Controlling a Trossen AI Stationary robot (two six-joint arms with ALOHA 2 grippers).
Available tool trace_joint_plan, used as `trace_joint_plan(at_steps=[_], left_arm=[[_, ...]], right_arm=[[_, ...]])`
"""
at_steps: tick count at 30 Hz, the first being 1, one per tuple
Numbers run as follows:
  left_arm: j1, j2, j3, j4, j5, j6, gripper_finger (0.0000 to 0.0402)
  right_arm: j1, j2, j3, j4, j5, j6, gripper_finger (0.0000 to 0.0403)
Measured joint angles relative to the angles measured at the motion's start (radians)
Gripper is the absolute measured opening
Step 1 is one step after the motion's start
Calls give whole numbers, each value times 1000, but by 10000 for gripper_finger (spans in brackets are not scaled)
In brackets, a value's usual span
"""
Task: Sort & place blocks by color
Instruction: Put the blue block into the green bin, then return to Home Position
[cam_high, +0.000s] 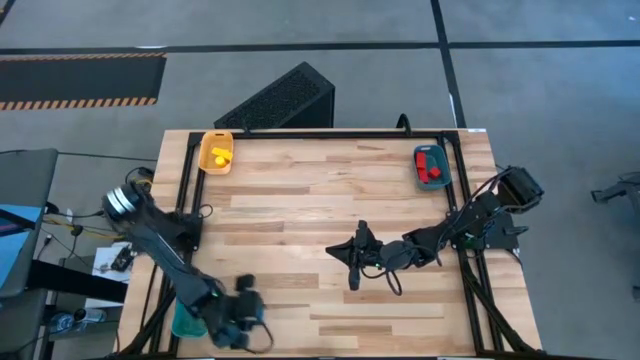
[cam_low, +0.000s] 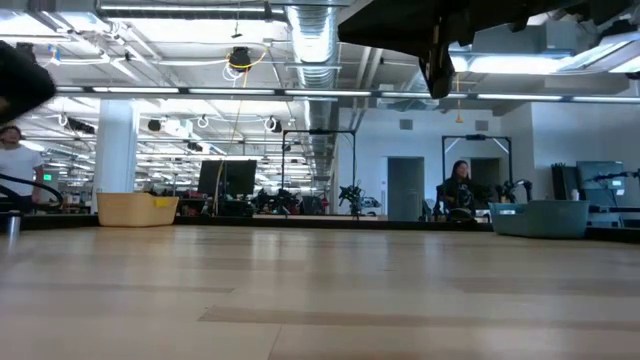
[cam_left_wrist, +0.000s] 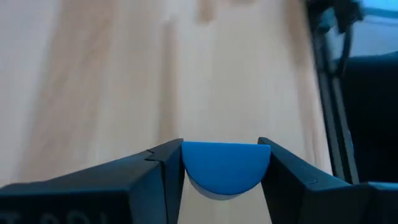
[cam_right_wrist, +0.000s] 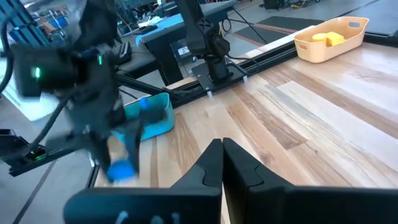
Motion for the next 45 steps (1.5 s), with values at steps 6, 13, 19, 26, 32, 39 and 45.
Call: trace_joint_plan(at_steps=[6, 13, 19, 26, 32, 39, 45], left_arm=[[-130, -284, 0, -440, 107, -342, 144], [-354, -406, 0, -679, 70, -635, 163], [-454, -359, -5, -690, 132, -738, 180], [-479, -290, -5, -796, 212, -812, 203], [-456, -283, -5, -795, 181, -754, 211], [-406, -283, -5, -796, 141, -665, 212], [-319, -289, 18, -811, -358, -609, 212]], right_arm=[[3, 0, 0, 0, 0, 0, 18], [9, 0, 0, -4, 0, 26, 18], [11, 0, 0, -6, -1, 27, 22], [10, 0, 0, -4, 0, 29, 17], [10, 0, 0, -3, 0, 29, 20], [10, 0, 0, -3, 1, 21, 20], [-31, 0, 0, 15, 4, -94, 18]])
